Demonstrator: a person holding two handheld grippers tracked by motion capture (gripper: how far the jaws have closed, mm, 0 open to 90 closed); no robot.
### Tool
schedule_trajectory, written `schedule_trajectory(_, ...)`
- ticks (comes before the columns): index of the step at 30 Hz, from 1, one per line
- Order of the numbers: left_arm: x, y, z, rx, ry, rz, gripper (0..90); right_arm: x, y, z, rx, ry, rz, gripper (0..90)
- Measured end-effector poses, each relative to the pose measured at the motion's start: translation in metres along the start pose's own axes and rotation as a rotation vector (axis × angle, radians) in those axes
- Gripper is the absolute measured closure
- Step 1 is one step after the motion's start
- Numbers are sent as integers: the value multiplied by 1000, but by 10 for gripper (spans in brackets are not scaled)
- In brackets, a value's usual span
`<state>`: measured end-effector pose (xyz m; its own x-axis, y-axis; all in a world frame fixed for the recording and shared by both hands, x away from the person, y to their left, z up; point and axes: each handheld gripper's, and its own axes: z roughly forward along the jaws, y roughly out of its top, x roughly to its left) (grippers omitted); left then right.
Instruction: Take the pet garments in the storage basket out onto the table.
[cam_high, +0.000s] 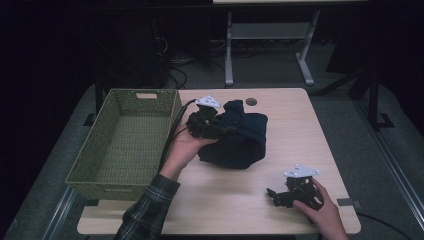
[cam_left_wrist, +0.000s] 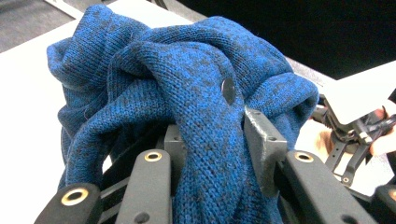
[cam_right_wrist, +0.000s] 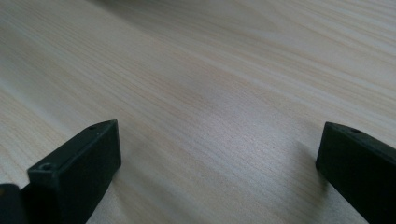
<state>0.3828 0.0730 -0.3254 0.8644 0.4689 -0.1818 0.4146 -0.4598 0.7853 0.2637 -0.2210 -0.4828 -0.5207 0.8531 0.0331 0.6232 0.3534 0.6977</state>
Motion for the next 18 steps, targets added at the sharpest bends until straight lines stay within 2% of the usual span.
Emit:
schedule_trajectory(8, -5, -9, 33, 51, 7, 5, 649, 0, 0, 0, -1, 0, -1, 0)
schedule_trajectory(18, -5, -27, 73, 129, 16, 11, 648, 0, 0, 0, 3, 0, 0, 0)
